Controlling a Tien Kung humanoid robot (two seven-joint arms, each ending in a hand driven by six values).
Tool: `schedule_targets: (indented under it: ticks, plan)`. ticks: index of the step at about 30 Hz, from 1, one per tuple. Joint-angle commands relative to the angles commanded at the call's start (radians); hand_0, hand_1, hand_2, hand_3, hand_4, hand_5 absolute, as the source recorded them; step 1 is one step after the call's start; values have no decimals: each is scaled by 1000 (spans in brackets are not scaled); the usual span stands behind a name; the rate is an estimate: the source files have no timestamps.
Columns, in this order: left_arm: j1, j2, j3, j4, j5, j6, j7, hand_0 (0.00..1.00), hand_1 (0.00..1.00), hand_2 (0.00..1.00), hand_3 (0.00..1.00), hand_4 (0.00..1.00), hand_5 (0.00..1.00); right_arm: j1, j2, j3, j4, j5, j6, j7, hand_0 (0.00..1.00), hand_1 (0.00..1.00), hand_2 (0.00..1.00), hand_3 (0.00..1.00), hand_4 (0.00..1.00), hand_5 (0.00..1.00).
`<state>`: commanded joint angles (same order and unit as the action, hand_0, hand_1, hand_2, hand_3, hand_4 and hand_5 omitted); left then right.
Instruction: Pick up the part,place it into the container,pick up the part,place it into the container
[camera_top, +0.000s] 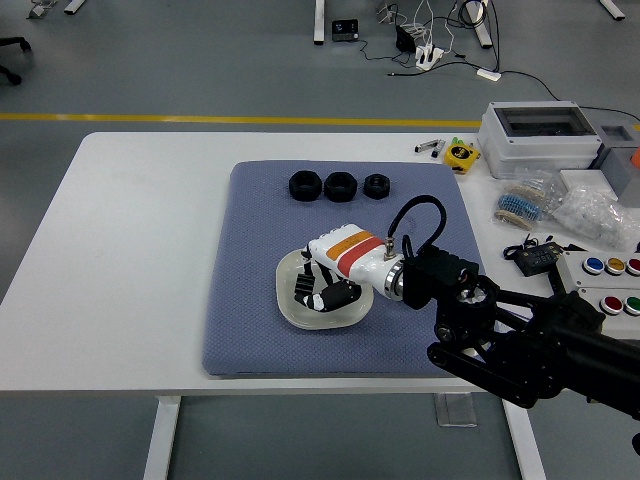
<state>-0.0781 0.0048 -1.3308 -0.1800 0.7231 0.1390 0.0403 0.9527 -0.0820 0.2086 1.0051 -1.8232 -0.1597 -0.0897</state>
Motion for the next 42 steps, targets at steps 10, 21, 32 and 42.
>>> schedule_targets:
  ticks: [10, 21, 32, 42]
  plan:
    - [1, 2, -4, 0, 8, 3, 4, 758, 694, 732, 647, 735, 832, -5, 7, 51, -21, -32, -5, -13, 548, 590, 709, 822, 994, 384]
    - [3, 2, -13, 0, 20, 7, 5, 758, 692, 730, 647, 736, 824, 0, -53, 87, 28, -41, 30, -31, 583, 620, 728, 848, 998, 401]
    - [4, 1, -21, 0, 27, 6, 4, 758, 691, 728, 645, 735, 821, -10, -225, 179, 116, 2, 95, -52, 573, 617, 684, 801, 998, 390]
    - [2, -1, -16, 0, 25, 8, 6, 758, 689, 728, 644, 735, 821, -36, -286, 102, 55, 9, 149, -65, 570, 618, 679, 801, 998, 375]
